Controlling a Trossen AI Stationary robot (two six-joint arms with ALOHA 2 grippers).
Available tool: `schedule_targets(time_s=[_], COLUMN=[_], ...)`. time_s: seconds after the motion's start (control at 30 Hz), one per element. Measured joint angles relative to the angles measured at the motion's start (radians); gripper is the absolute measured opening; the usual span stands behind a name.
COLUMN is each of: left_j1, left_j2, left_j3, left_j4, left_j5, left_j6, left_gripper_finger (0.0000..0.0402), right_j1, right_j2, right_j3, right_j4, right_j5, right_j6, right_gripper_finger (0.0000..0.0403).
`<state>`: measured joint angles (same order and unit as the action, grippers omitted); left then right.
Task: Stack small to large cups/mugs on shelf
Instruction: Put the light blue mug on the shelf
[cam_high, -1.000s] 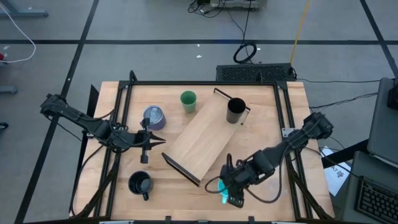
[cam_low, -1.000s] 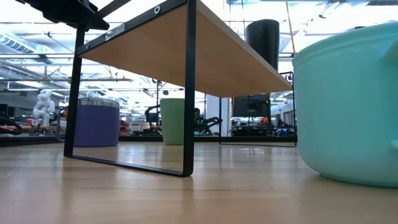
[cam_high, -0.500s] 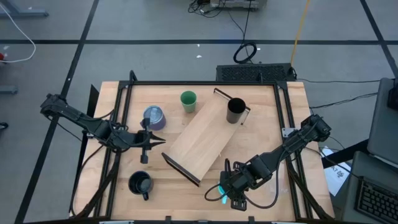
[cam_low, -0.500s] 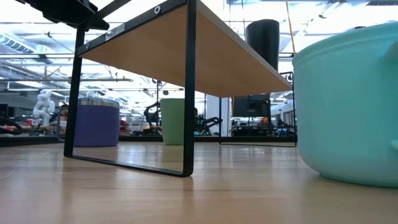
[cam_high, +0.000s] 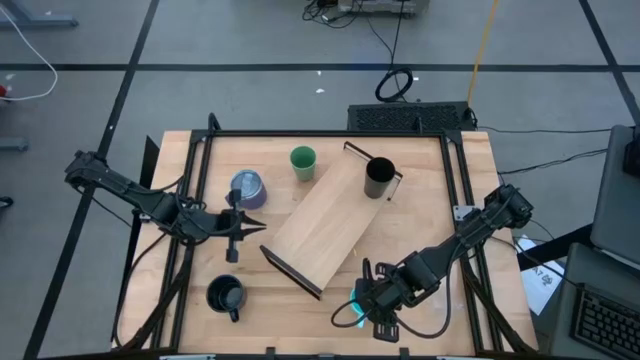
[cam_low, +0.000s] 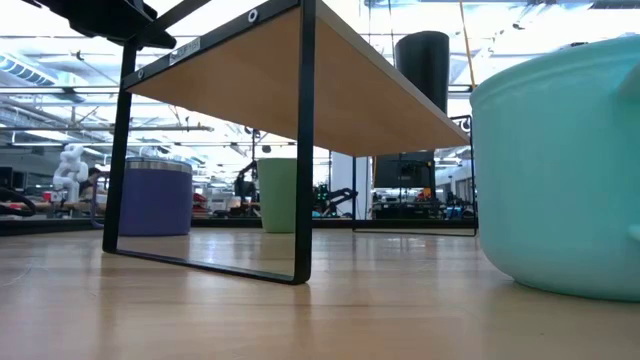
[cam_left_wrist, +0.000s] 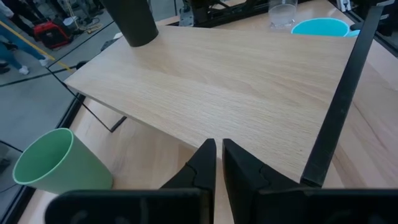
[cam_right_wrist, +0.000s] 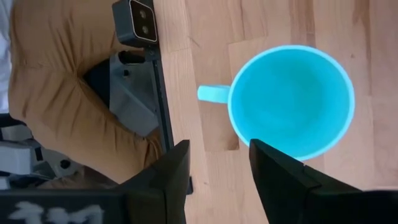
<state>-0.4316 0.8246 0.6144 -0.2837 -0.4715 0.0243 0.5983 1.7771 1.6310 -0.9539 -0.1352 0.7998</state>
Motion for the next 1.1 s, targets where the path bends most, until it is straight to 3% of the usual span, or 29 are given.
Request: schedule_targets(time_s=[0.37, 1.1], left_j1=[0.001, 0.000], left_j2=[0.000, 0.000], left_j3=[0.000, 0.000], left_j4=[-0.004, -0.004], left_j5=[-0.031, -0.033], left_j6=[0.005, 0.004], left_gripper_finger=[0.0031, 0.0031], right_j1=[0.000, 0.009], right_j2=[0.000, 0.000], right_j3=[0.000, -0.018], right_j4=[0.000, -0.001], right_j5=[0.000, 0.001], right_j6=[-0.012, -0.323], right_gripper_finger=[0.0157, 0.0157])
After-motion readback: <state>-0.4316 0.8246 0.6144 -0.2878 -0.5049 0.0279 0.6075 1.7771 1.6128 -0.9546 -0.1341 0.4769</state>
